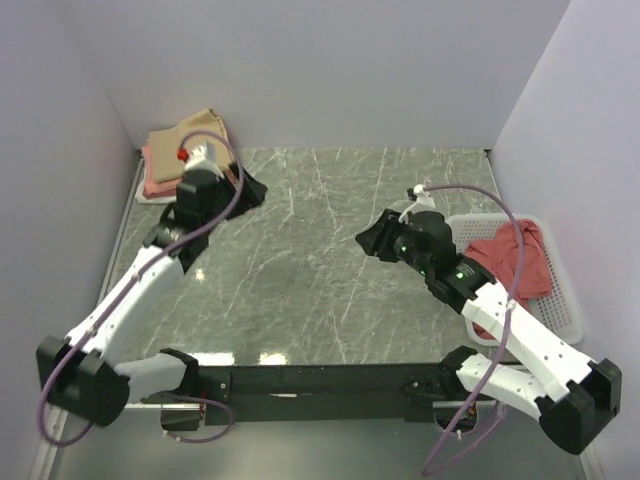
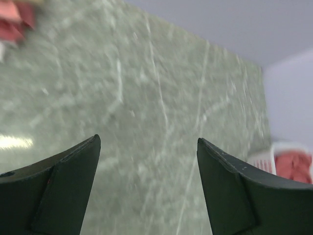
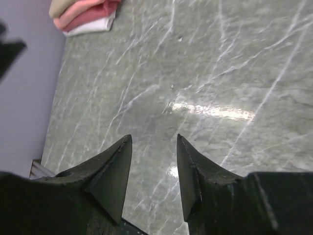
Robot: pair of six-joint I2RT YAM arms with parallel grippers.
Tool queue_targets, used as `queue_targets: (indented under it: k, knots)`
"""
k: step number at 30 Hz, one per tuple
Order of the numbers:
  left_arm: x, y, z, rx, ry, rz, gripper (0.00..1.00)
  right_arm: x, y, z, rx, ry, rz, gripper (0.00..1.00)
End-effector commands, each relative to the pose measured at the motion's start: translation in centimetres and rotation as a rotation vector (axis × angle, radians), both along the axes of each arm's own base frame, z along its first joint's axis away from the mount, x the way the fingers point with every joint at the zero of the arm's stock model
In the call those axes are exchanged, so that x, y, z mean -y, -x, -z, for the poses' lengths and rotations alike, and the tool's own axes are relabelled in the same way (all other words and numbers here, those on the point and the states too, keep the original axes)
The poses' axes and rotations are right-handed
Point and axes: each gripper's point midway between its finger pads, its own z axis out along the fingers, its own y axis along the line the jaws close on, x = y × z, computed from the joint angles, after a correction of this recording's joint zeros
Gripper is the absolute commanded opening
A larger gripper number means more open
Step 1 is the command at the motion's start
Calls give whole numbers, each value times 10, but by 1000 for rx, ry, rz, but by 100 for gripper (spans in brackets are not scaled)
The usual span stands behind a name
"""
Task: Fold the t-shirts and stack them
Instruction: Reset both grippers
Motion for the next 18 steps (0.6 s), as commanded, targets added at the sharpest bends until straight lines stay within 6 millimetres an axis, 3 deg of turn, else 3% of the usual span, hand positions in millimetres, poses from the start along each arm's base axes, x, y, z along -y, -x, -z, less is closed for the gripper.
queue_targets:
  k: [1, 3, 7, 13, 18]
  knots:
    - [16, 34, 7, 21, 6, 10, 84, 24, -1, -1, 46, 12, 104, 49]
    - [30, 58, 25, -13, -18, 68, 84, 32, 2, 2, 60, 9, 134, 49]
    - [44, 83, 50, -63, -51, 94, 83, 51, 4, 12, 50, 26, 231, 47]
    - [46, 94, 47, -47, -72, 111, 83, 61, 4, 15, 63, 22, 281, 47]
    - [48, 93, 29, -8, -70, 132, 83, 62, 2, 14, 59, 40, 286, 47]
